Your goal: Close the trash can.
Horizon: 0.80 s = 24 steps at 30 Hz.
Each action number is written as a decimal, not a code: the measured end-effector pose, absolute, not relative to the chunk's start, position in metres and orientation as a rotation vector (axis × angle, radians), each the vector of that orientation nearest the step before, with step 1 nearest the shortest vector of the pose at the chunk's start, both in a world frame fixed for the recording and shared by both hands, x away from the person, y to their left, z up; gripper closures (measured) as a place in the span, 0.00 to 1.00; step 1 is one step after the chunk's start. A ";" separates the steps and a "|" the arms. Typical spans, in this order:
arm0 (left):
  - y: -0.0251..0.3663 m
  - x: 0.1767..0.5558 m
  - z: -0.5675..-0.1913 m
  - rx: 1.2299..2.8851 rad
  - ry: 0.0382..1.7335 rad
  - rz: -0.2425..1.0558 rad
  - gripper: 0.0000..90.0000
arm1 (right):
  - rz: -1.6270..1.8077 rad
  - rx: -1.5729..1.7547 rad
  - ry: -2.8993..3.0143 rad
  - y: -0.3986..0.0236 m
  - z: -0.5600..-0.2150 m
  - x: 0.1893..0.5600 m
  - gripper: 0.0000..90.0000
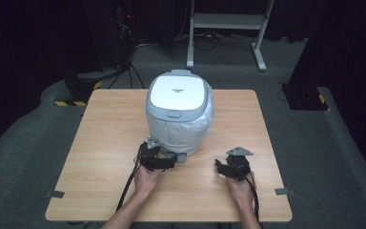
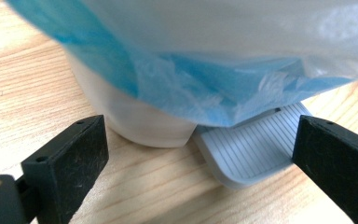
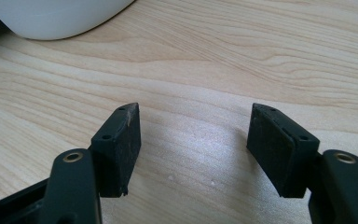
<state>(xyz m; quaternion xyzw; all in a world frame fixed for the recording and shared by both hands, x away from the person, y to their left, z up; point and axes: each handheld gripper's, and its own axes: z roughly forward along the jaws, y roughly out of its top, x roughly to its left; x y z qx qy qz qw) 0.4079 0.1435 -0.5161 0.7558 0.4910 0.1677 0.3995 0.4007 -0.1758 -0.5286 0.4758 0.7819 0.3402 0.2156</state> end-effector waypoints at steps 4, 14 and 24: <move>0.150 0.403 -0.514 1.892 1.233 0.429 0.04 | 0.943 1.319 2.167 -0.176 -0.529 0.401 0.39; 0.189 0.399 -0.523 1.956 1.334 0.522 0.06 | 0.943 1.319 2.168 -0.176 -0.529 0.401 0.39; 0.201 0.400 -0.531 1.983 1.382 0.608 0.07 | 0.938 1.327 2.166 -0.176 -0.529 0.401 0.34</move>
